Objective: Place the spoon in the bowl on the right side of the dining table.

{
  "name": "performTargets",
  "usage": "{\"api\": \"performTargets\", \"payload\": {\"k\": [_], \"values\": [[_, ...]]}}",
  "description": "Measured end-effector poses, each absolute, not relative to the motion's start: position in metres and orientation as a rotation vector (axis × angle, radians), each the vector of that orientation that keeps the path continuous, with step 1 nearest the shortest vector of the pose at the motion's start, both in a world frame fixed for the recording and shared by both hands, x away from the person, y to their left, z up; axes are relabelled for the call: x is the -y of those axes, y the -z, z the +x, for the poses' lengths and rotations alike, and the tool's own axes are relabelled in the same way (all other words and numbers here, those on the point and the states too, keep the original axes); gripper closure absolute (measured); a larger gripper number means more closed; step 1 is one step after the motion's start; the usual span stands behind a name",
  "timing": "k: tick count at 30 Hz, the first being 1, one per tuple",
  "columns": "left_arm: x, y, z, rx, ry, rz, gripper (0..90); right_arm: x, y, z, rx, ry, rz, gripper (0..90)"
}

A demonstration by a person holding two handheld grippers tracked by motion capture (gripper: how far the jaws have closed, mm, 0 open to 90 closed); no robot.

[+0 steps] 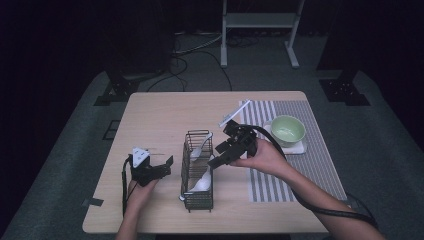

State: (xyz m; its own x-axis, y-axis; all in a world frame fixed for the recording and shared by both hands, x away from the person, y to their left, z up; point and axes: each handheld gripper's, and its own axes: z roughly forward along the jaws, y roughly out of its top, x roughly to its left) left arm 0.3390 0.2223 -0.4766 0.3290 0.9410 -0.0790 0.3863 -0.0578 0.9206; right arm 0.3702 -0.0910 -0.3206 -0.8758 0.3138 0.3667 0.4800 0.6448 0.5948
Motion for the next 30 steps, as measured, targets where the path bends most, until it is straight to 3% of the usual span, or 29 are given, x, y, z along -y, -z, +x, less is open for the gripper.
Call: {"api": "performTargets", "payload": {"k": [11,15,16,22,30], "values": [[-0.222,0.476,0.339,-1.226,-0.717,1.626,0.0,0.083,0.326,0.377,2.673,0.975,-0.69,37.3],[-0.223,0.476,0.339,-1.228,-0.717,1.626,0.0,0.083,0.327,0.378,2.672,0.965,-0.695,44.5],[-0.223,0.476,0.339,-1.227,-0.716,1.625,0.0,0.083,0.327,0.379,2.663,0.964,-0.694,50.8],[-0.223,0.476,0.339,-1.23,-0.719,1.626,0.0,0.084,0.325,0.381,2.654,0.959,-0.678,66.6],[-0.223,0.476,0.339,-1.235,-0.721,1.627,0.0,0.085,0.325,0.378,2.647,0.955,-0.645,77.1]]}}
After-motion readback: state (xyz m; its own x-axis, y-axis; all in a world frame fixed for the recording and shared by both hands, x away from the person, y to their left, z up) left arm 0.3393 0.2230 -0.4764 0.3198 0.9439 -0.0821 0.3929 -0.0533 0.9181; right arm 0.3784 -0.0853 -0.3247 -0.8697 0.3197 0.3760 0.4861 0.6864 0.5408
